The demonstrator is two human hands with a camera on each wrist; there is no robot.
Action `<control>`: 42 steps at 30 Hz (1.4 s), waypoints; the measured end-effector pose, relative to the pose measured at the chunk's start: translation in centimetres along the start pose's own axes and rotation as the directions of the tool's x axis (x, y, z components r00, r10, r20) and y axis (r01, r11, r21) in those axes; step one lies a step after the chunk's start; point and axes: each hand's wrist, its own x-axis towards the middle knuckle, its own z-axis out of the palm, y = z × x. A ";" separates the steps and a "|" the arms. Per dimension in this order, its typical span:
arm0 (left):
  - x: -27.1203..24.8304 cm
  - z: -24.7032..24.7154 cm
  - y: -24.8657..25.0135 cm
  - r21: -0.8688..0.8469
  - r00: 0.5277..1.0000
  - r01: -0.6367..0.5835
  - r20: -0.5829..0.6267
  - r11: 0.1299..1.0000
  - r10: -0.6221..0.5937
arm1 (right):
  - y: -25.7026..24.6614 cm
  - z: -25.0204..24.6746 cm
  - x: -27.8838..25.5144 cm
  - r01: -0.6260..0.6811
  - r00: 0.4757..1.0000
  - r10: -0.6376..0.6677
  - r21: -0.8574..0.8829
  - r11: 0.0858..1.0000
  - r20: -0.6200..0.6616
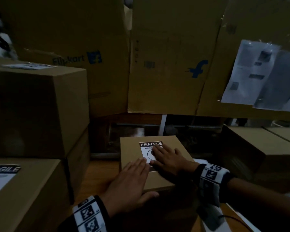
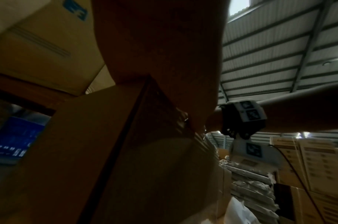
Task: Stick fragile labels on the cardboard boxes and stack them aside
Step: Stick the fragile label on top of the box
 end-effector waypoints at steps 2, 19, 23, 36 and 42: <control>0.1 0.2 -0.2 -0.022 0.998 -0.039 -0.058 0.999 0.037 | 1.0 -0.4 0.5 -0.024 1.000 0.024 0.002 1.000 0.008; 0.2 0.5 0.4 -0.048 0.995 0.072 -0.065 0.996 -0.075 | 5.4 0.8 -4.2 -0.074 0.989 0.078 -0.032 0.997 0.123; 0.0 -0.4 0.6 -0.137 0.960 0.210 -0.156 0.968 -0.231 | 6.4 3.2 -7.1 -0.083 0.981 0.123 0.251 0.964 -0.148; -5.1 0.9 8.3 -0.971 0.595 0.175 -0.026 0.161 -0.803 | 4.5 8.6 -16.3 0.207 0.899 0.222 0.813 0.545 -0.377; -10.9 -1.9 12.4 -0.973 0.572 0.108 -0.106 0.203 -0.813 | 4.1 7.8 -21.8 0.276 0.925 0.044 0.747 0.605 -0.377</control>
